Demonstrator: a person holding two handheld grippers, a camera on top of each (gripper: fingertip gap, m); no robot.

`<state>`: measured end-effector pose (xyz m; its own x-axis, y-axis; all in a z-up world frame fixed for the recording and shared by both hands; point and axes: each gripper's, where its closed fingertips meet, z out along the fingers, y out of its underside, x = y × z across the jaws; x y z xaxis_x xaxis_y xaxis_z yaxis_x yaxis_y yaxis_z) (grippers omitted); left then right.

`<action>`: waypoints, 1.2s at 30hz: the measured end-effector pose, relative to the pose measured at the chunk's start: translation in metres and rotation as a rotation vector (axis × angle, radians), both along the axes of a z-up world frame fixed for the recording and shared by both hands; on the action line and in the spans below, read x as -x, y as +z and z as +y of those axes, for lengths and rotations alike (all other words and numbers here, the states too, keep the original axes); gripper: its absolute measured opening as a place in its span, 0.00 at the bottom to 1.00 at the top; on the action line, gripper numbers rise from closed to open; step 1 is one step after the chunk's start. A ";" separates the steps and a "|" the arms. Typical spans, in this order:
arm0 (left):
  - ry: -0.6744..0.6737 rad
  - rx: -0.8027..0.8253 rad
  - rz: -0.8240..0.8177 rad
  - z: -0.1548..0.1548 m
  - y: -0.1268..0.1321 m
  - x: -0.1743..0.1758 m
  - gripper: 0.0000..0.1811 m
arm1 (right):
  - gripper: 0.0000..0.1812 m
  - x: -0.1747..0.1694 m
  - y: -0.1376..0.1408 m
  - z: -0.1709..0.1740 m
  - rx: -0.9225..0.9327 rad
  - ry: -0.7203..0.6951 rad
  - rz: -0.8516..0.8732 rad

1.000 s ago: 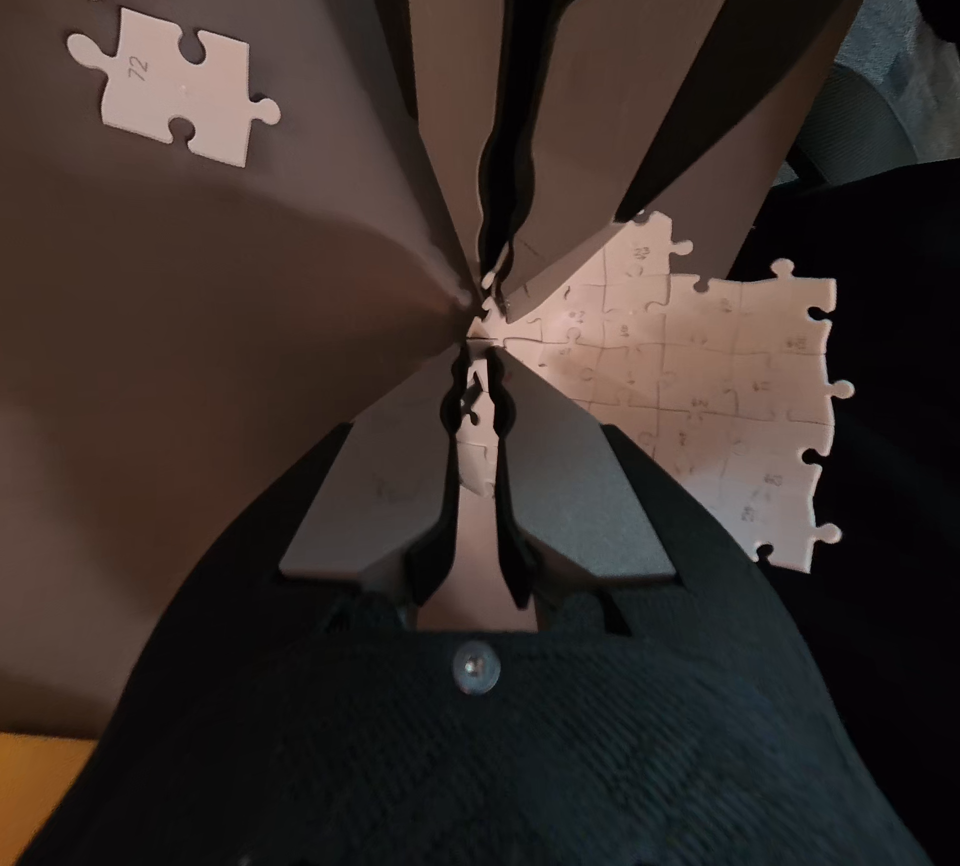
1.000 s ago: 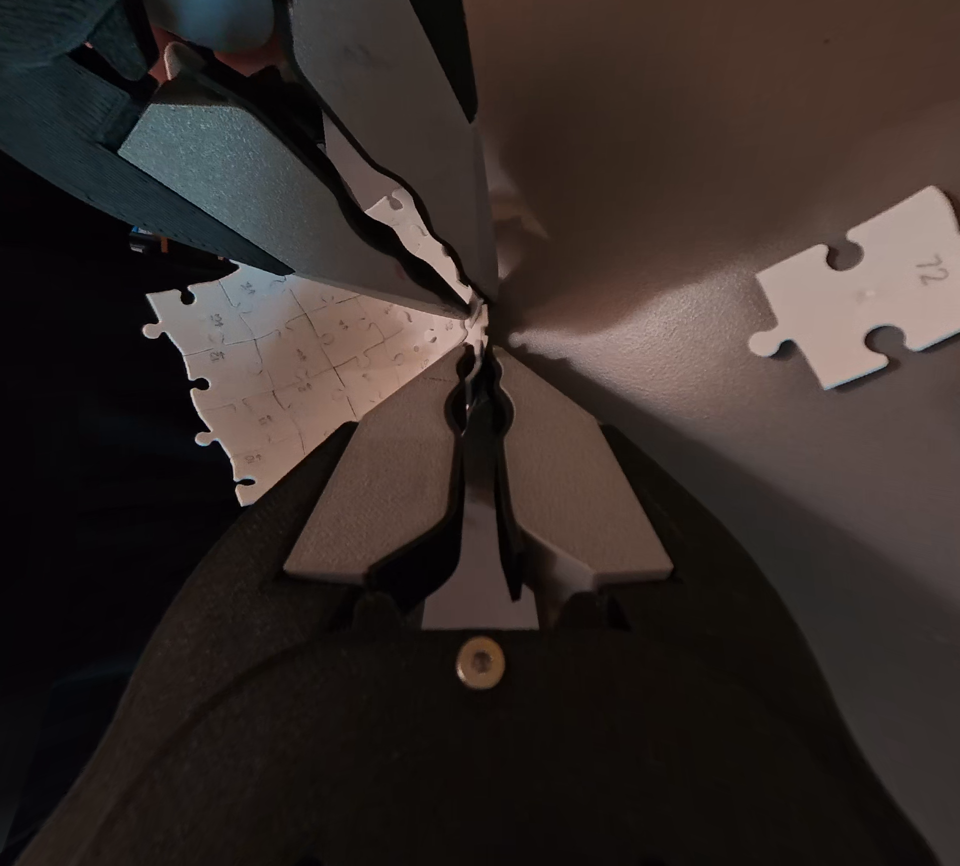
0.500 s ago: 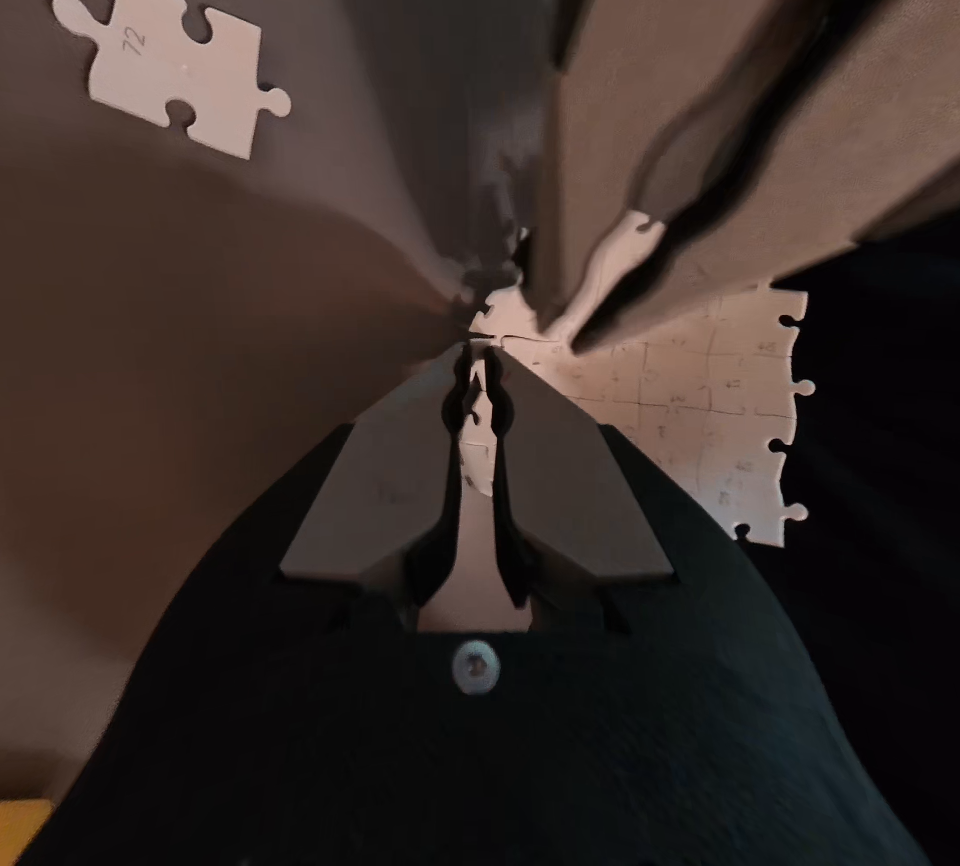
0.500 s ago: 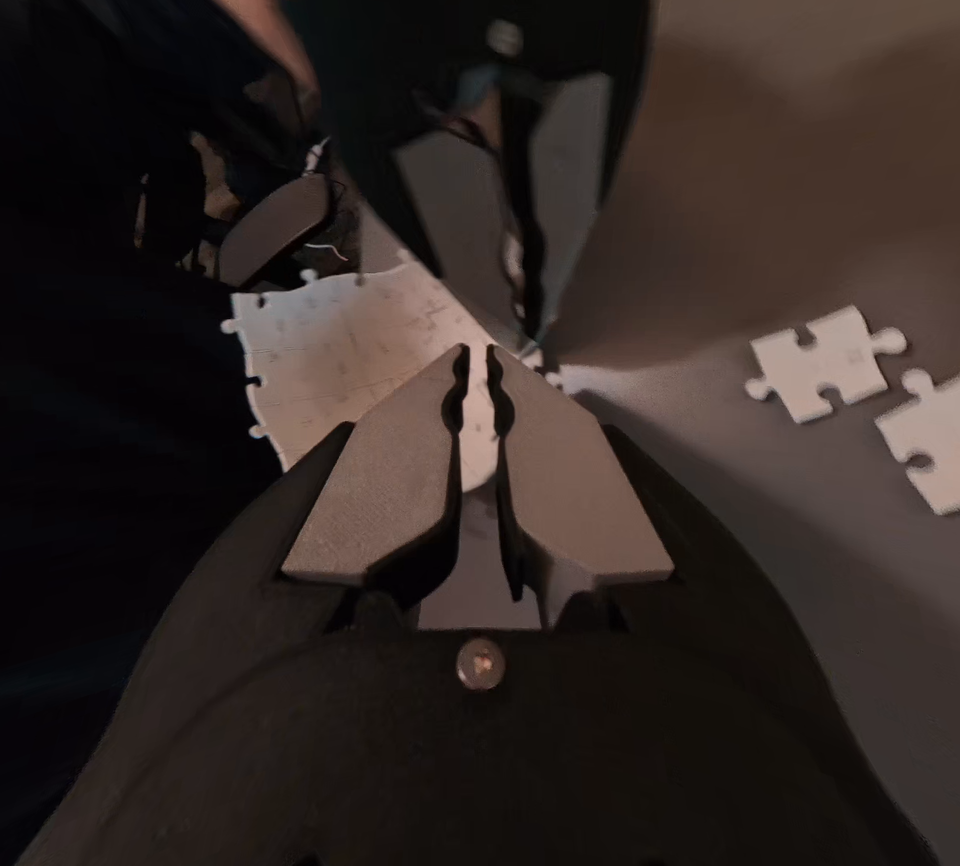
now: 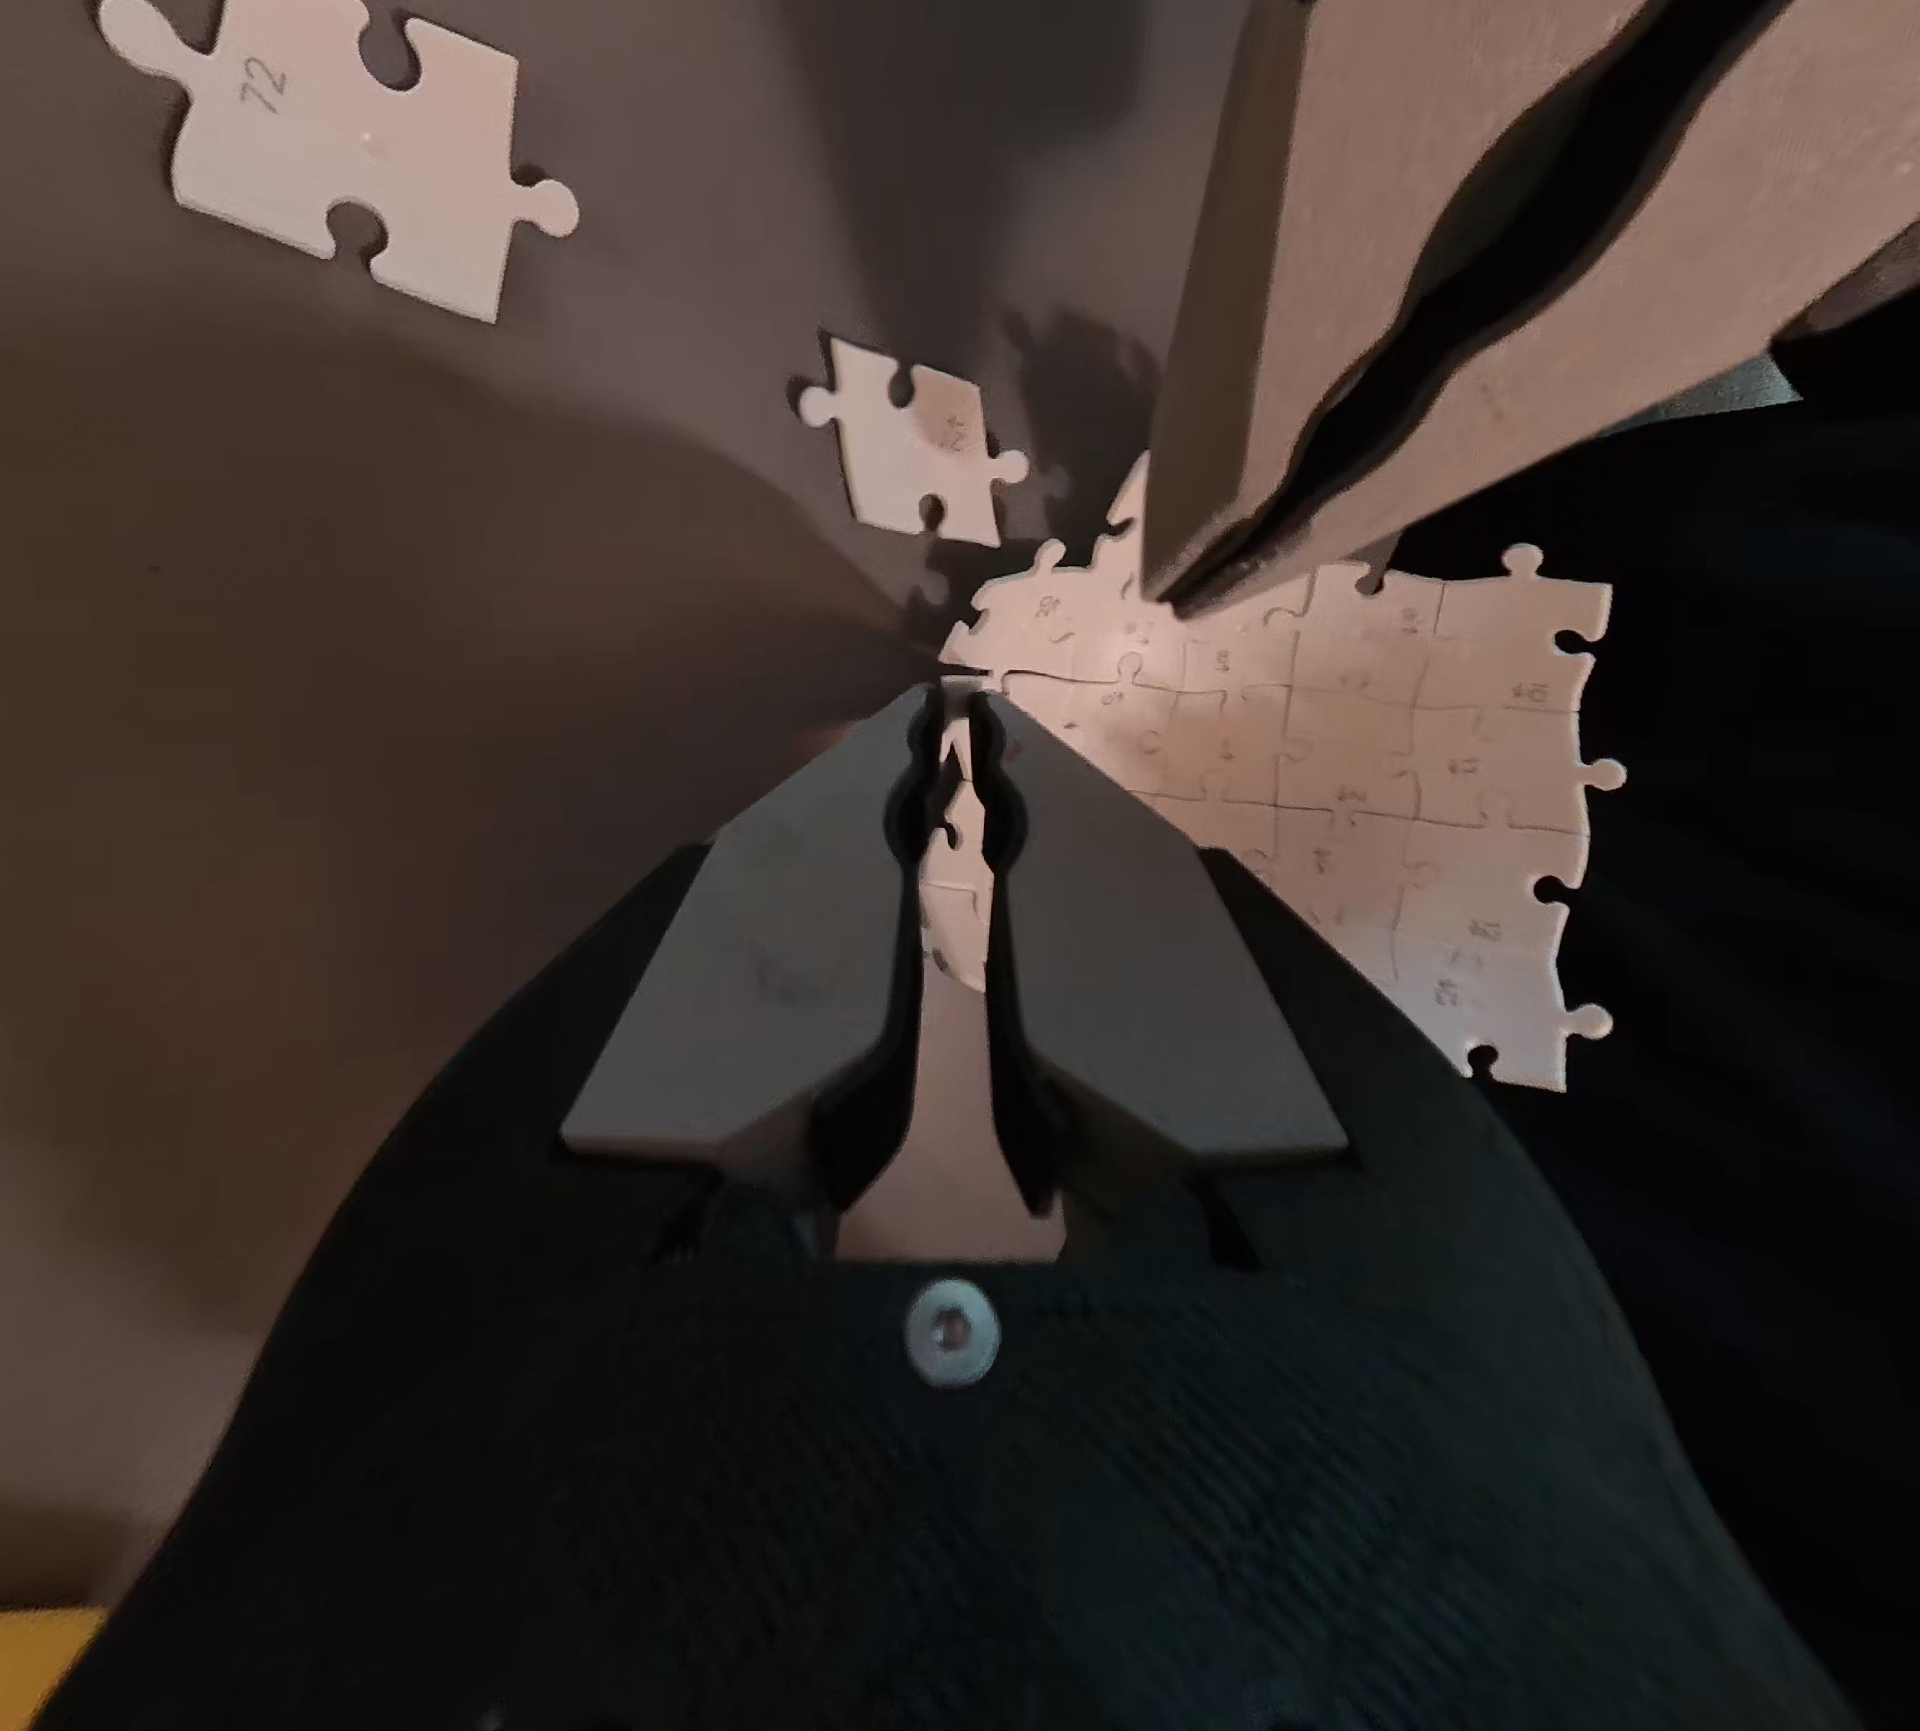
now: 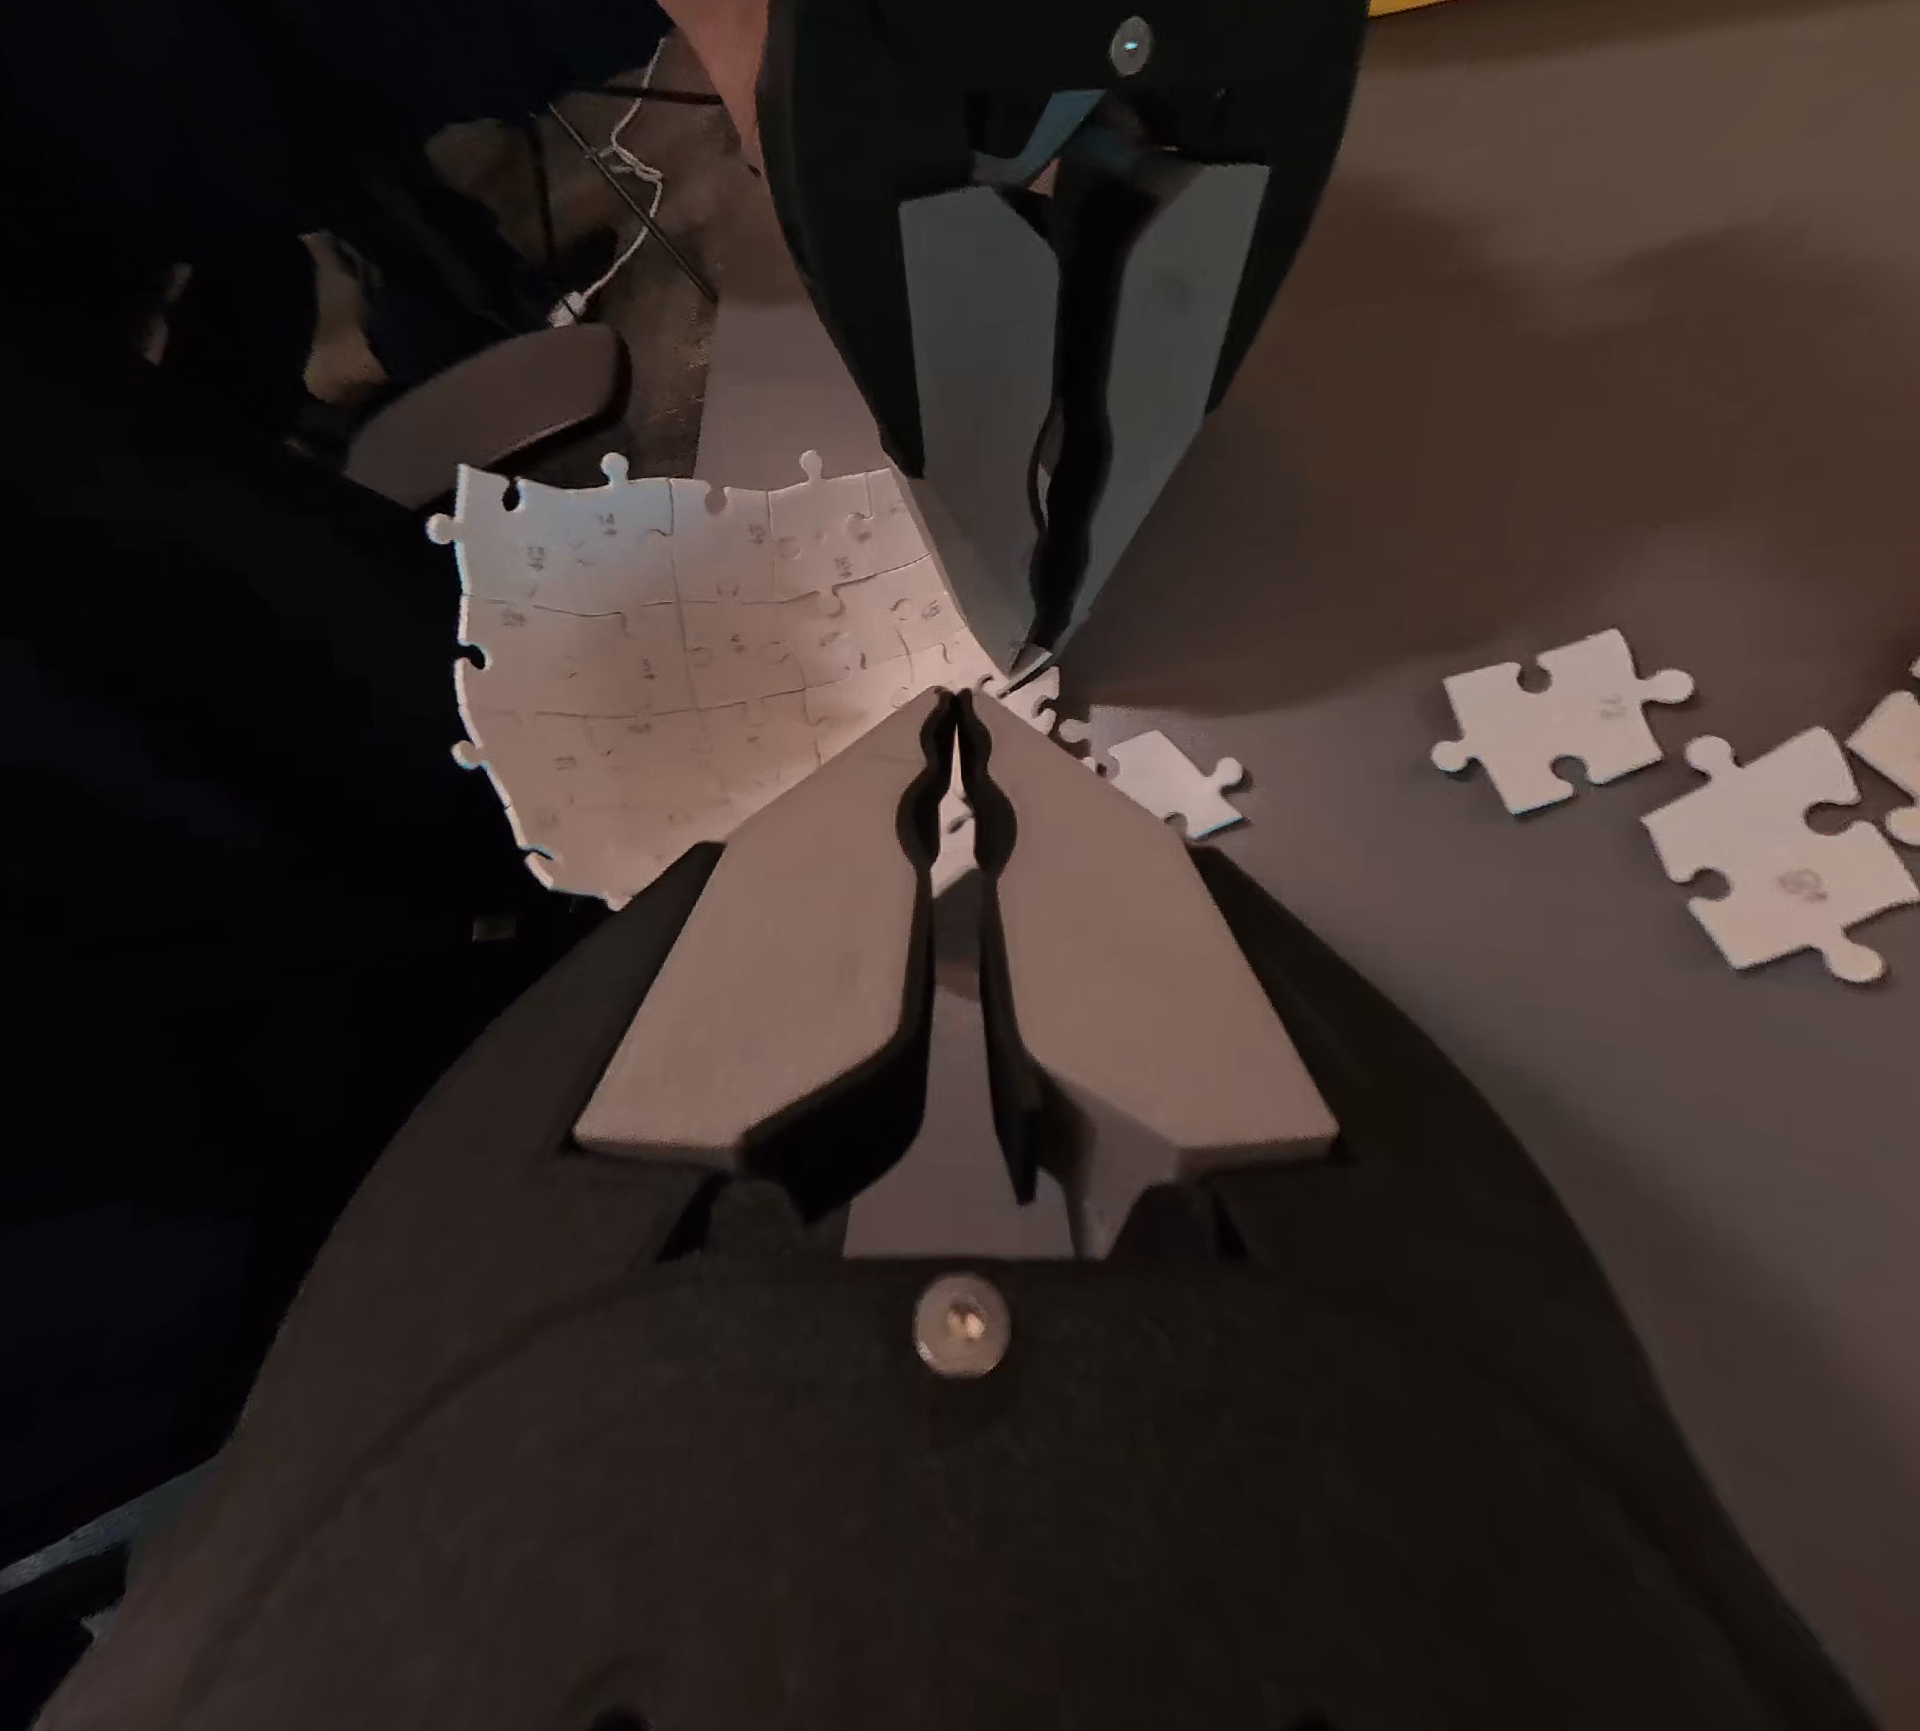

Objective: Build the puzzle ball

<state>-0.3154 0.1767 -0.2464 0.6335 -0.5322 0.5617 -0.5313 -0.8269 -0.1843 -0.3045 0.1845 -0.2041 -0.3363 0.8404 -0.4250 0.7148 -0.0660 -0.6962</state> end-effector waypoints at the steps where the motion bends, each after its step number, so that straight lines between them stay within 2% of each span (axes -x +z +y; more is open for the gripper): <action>1: 0.000 0.000 0.003 0.000 0.000 0.000 0.01 | 0.00 0.000 -0.001 -0.004 -0.011 0.021 -0.002; 5: 0.001 0.011 0.000 0.000 0.000 -0.001 0.01 | 0.00 0.003 -0.022 -0.020 -0.197 0.135 -0.089; 9: 0.005 0.019 -0.016 -0.001 0.000 -0.004 0.01 | 0.00 0.003 -0.041 -0.019 -0.361 0.172 -0.160; 15: 0.027 0.053 -0.072 -0.002 0.003 -0.005 0.01 | 0.00 0.002 -0.042 -0.021 -0.376 0.175 -0.154; 20: 0.013 -0.003 -0.057 -0.007 0.015 0.005 0.00 | 0.00 0.004 -0.041 -0.022 -0.354 0.172 -0.145; 32: 0.019 0.092 -0.157 -0.018 0.016 0.001 0.05 | 0.00 0.006 -0.042 -0.022 -0.316 0.157 -0.127; 36: -0.007 0.068 -0.120 -0.018 0.008 -0.002 0.01 | 0.00 0.013 -0.043 -0.003 -0.365 0.066 -0.127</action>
<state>-0.3139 0.1583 -0.2380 0.5561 -0.4944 0.6680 -0.5143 -0.8362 -0.1907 -0.3176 0.1815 -0.2472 -0.3591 0.9221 -0.1439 0.7911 0.2189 -0.5712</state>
